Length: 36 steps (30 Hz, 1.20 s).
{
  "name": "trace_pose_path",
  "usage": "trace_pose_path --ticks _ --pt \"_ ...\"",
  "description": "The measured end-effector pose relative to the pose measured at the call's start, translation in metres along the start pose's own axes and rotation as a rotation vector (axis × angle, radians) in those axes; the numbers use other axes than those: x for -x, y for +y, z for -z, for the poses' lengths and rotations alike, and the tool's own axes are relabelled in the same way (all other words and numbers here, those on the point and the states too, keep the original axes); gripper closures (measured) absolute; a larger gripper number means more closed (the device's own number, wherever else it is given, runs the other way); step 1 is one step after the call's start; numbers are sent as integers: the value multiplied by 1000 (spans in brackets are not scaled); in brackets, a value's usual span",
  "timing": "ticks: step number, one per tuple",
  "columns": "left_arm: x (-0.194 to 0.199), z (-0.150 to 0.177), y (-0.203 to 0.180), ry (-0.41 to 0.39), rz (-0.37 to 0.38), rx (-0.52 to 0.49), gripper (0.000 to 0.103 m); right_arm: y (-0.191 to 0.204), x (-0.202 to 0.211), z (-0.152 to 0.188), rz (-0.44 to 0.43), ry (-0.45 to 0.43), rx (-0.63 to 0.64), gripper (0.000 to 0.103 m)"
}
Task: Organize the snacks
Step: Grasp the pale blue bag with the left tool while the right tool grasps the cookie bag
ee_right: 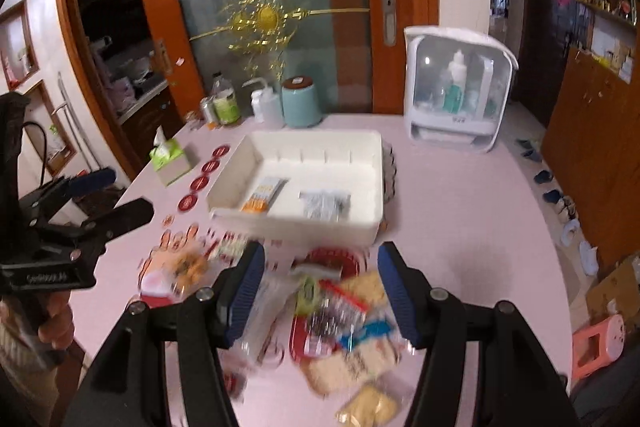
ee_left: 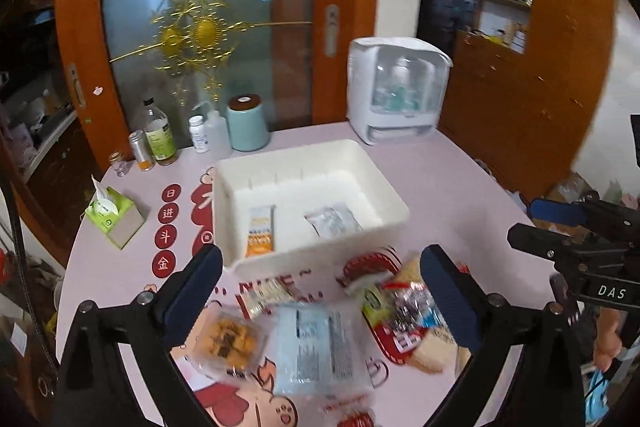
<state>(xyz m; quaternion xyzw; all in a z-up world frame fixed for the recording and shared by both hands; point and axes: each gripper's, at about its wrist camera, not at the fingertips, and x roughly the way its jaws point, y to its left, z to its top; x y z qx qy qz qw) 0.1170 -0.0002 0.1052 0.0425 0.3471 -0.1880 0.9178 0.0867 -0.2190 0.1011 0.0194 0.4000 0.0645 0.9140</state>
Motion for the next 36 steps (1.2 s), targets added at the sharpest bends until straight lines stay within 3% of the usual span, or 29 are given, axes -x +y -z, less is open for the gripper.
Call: trace_pose_path --ticks 8,15,21,26,27,30,36 --pt "-10 52 -18 90 35 -32 4 -14 -3 68 59 21 -18 43" --pt "-42 98 -24 142 17 -86 4 -31 -37 125 91 107 -113 43" --pt "-73 135 -16 211 33 -62 4 -52 -65 165 86 202 -256 43" --pt "-106 153 -7 319 70 -16 4 -65 -81 186 108 252 -321 43" --pt "-111 155 -6 333 79 -14 4 -68 -83 190 115 258 -334 41" --pt "-128 159 -1 377 88 9 4 -76 -87 196 118 258 -370 21" --pt "-158 158 5 431 82 62 4 -77 -102 203 112 286 -397 19"
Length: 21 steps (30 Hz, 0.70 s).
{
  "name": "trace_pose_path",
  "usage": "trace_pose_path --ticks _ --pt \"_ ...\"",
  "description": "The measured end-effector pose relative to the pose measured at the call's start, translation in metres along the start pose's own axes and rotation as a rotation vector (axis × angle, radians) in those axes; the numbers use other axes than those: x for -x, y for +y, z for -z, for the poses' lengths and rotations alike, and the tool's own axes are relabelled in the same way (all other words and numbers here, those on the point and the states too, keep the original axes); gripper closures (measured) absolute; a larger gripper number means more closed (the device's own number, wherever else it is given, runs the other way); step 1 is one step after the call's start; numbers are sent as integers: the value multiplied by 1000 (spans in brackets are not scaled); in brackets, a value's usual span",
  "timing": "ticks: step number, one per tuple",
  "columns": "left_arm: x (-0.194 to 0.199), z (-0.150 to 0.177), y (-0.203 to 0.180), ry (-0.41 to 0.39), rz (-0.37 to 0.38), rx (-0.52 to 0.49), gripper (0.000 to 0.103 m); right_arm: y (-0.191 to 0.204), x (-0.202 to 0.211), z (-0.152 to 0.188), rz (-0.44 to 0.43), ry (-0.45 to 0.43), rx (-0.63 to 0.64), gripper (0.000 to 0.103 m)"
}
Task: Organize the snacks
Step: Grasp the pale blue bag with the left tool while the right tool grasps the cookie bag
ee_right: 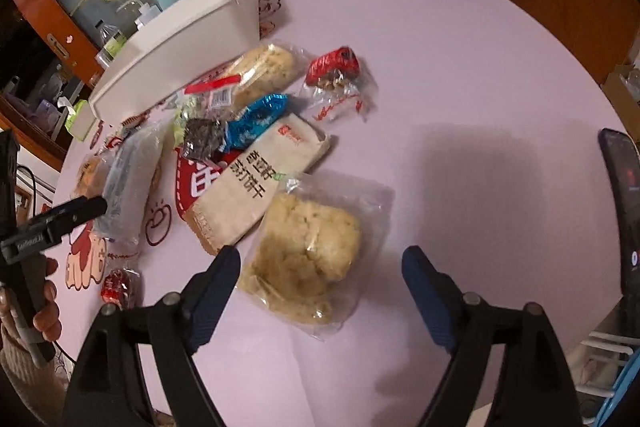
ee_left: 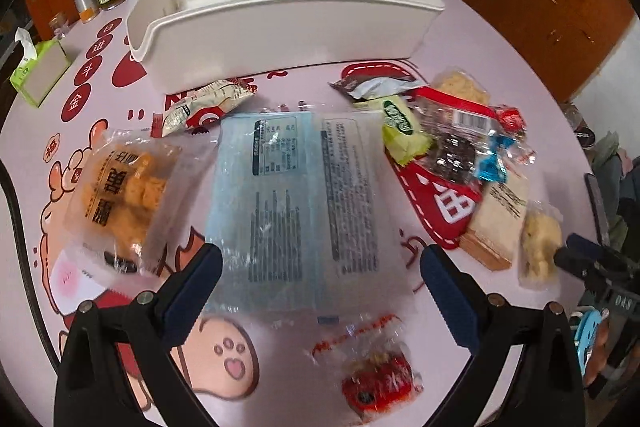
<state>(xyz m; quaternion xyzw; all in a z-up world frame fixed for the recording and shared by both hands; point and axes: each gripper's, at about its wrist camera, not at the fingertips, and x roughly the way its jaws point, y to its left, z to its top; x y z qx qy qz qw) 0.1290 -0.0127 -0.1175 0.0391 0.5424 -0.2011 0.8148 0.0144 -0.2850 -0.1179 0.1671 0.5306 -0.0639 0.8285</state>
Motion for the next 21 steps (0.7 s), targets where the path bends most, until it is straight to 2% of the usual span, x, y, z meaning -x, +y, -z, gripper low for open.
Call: trace_pose_path --ticks 7,15,18,21 --pt "-27 -15 -2 77 2 14 4 4 -14 0 -9 32 -6 19" --pt "-38 -29 -17 80 -71 -28 4 11 -22 -5 14 39 19 19" --pt "-44 -31 -15 95 -126 -41 4 14 -23 -5 36 43 40 19" --pt "-49 -33 -10 107 -131 -28 1 17 -25 -6 51 46 57 19"
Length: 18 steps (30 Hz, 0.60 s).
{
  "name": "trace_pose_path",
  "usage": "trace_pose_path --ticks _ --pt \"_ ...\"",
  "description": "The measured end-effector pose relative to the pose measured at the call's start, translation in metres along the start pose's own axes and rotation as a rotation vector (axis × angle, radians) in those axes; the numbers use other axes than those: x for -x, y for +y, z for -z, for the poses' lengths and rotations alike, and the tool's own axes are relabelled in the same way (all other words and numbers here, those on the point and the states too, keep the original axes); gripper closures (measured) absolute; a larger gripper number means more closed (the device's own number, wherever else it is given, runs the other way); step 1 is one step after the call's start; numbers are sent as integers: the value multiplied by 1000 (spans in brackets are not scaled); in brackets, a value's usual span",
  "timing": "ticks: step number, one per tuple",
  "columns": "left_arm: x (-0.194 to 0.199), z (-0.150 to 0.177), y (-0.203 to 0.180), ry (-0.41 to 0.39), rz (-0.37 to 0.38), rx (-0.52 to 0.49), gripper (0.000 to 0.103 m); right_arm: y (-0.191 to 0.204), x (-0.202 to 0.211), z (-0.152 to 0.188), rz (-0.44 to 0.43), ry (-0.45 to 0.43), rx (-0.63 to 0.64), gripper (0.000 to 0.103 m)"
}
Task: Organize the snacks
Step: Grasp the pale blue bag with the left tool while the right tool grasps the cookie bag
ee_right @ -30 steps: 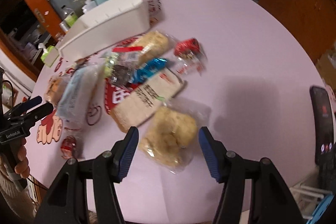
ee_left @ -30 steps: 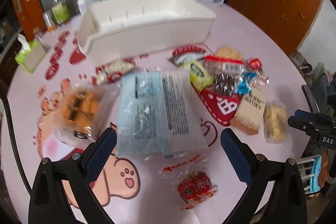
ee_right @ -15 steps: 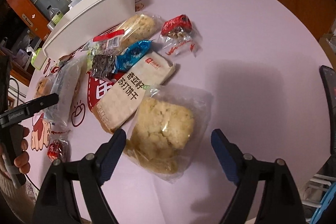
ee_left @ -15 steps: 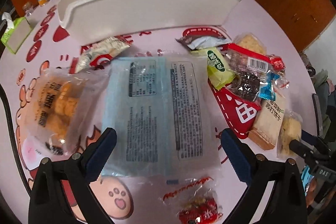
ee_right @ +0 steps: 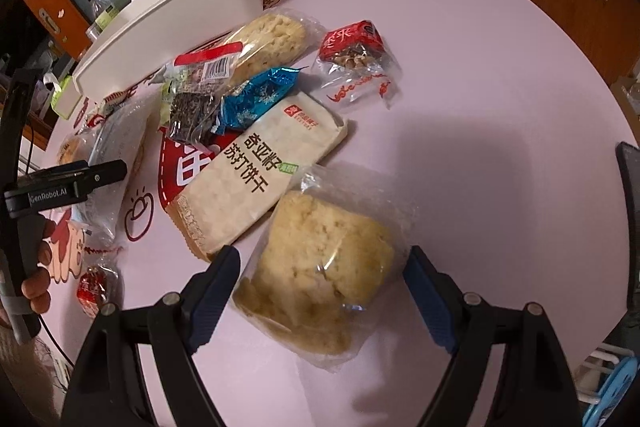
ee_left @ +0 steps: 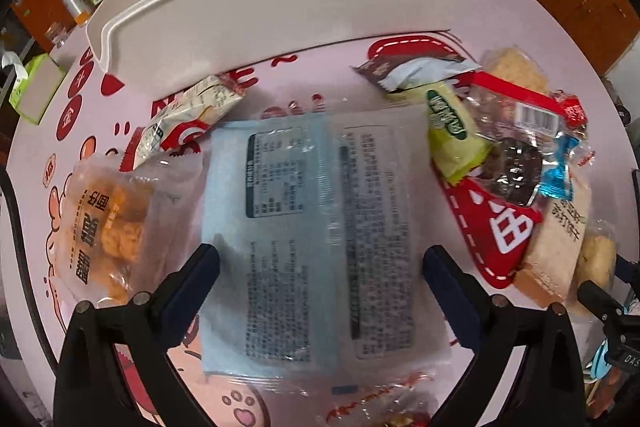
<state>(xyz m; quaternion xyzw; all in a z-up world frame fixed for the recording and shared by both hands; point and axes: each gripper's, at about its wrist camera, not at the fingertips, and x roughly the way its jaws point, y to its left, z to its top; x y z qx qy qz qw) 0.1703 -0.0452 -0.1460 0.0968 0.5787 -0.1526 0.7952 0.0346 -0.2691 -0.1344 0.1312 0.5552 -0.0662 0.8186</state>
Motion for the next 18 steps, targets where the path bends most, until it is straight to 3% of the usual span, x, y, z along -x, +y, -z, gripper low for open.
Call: trace_pose_path --ticks 6,18 --pt "-8 -5 6 16 33 27 0 2 -1 0 11 2 11 19" --pt "-21 -21 -16 49 -22 28 0 9 -2 5 38 -2 41 19"
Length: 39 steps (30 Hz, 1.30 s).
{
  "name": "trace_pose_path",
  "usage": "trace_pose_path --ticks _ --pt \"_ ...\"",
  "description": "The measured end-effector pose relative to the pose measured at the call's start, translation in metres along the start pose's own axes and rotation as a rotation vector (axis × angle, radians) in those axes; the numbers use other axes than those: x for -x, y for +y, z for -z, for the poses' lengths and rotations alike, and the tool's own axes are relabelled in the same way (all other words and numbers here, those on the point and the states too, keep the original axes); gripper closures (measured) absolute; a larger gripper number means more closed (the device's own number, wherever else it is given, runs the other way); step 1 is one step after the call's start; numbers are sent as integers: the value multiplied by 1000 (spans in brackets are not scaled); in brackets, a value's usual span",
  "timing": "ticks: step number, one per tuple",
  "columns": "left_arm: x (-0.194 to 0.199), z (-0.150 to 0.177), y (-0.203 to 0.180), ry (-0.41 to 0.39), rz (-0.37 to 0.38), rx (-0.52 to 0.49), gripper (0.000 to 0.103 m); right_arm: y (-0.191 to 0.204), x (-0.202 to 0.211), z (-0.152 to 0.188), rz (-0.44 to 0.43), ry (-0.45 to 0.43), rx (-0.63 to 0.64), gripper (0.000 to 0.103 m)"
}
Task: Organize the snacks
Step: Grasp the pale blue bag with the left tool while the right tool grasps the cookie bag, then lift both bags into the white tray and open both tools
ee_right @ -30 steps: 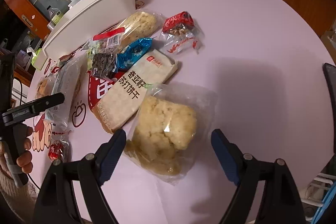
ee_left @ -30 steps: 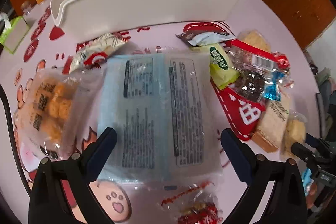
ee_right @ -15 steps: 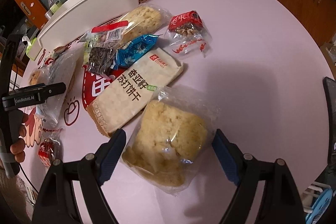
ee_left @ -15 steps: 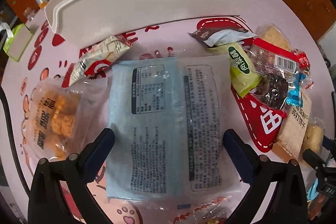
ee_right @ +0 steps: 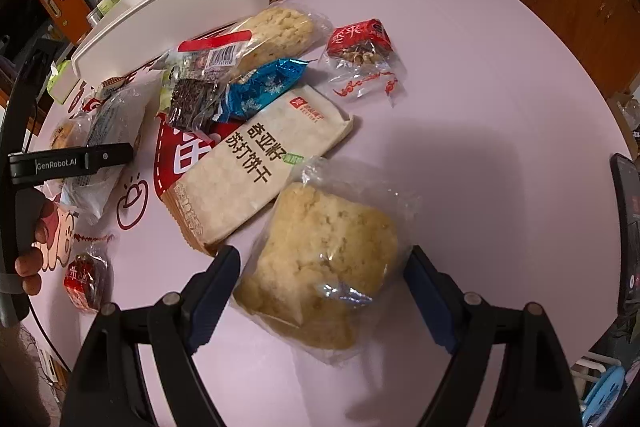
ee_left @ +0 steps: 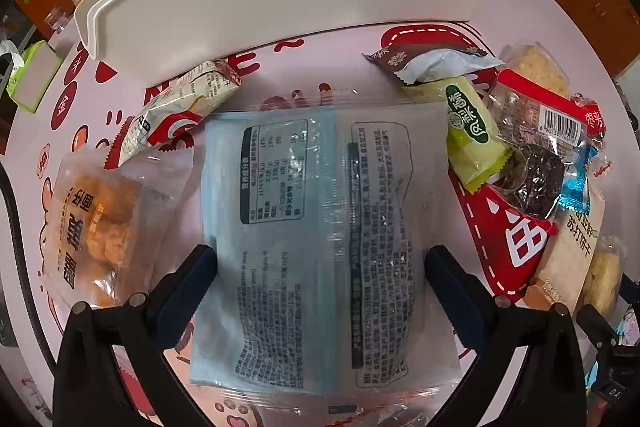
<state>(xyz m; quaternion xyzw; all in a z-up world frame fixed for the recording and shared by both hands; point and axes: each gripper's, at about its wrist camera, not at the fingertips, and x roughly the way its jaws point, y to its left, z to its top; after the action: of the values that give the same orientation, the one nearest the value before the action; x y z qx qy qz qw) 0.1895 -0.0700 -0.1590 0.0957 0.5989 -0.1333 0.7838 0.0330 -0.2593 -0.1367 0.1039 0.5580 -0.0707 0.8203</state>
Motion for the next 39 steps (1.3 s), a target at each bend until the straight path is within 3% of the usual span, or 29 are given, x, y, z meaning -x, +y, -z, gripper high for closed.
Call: trace_pose_path --ticks 4,14,19,22,27,34,39 --pt "-2 0 7 12 -41 56 0 1 0 2 -1 -1 9 19" --pt "-4 3 13 29 -23 66 0 2 0 5 5 -9 19 20" --pt "-14 8 20 42 -26 92 1 3 1 4 1 -9 23 29" --pt "-6 14 21 20 -7 102 10 2 1 3 6 -11 20 32" --pt "0 24 20 3 13 112 13 2 5 3 1 -17 22 38" --pt "38 46 24 -91 91 133 14 6 18 4 -6 -45 37 39" --pt "98 69 18 -247 55 60 14 19 33 -1 -49 -69 68 39"
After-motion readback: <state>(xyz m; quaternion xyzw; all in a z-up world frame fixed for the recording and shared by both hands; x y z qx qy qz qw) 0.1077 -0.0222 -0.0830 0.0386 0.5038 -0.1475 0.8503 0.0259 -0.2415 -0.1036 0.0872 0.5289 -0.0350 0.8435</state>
